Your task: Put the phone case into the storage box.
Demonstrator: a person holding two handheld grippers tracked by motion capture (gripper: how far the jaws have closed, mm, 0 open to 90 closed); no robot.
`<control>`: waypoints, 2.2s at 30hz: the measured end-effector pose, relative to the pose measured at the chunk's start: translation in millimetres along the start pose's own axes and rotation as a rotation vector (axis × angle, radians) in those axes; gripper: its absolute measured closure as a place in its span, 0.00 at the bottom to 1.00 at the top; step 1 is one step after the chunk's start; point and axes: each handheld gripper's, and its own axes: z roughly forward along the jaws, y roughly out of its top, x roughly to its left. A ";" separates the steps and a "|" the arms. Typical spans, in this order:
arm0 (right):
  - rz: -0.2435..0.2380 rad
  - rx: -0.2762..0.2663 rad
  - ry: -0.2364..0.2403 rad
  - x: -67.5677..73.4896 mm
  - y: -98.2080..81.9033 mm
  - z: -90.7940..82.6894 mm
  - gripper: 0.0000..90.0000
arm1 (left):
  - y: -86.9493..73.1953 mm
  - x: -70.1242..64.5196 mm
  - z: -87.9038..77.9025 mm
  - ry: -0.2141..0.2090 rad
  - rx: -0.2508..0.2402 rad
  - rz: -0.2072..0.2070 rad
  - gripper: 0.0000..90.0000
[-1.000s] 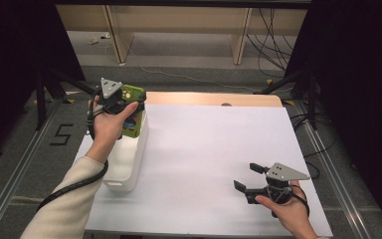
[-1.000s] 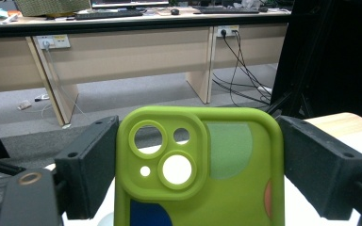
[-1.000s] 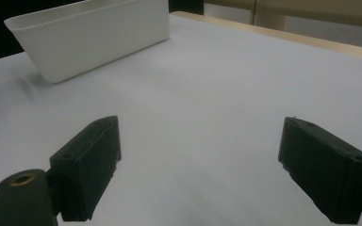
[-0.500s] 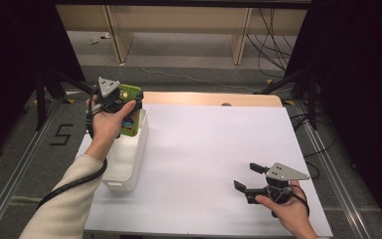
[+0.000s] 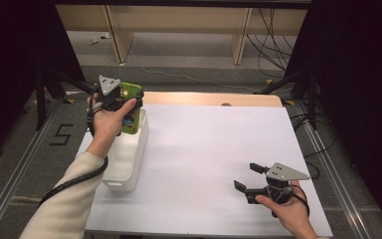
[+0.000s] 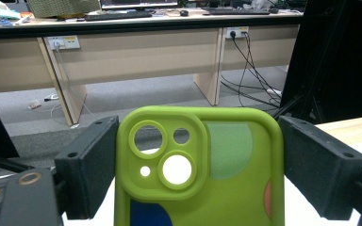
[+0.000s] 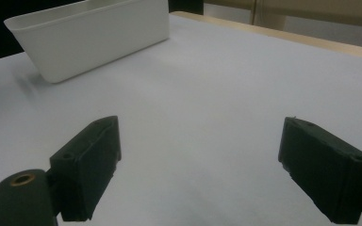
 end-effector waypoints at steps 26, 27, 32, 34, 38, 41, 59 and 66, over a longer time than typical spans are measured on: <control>-0.001 -0.002 -0.003 -0.3 0.2 -0.9 0.16 | -2.3 -1.7 14.0 0.006 0.007 0.004 0.18; -0.001 -0.002 -0.003 -0.4 0.1 -1.0 0.16 | -2.4 -1.6 14.5 0.005 0.005 0.002 0.18; -0.001 -0.002 -0.004 -0.5 0.2 -0.9 0.16 | -2.2 -1.7 16.5 0.004 0.003 0.004 0.18; -0.001 -0.002 -0.004 -0.5 0.2 -1.0 0.16 | -2.0 -1.6 17.7 0.004 0.002 0.004 0.18; -0.001 -0.003 -0.003 -0.5 0.2 -1.1 0.16 | -1.8 -1.5 19.6 0.005 0.000 0.003 0.18; -0.001 -0.002 -0.003 -0.5 0.1 -1.0 0.16 | -2.0 -1.9 20.6 0.004 -0.002 0.003 0.18; 0.000 -0.004 -0.002 -0.7 0.1 -1.0 0.16 | -2.4 1.4 28.0 0.012 -0.003 0.002 0.18; 0.001 -0.004 0.000 -0.8 0.0 -0.9 0.16 | -4.2 3.7 30.9 0.019 0.007 0.003 0.18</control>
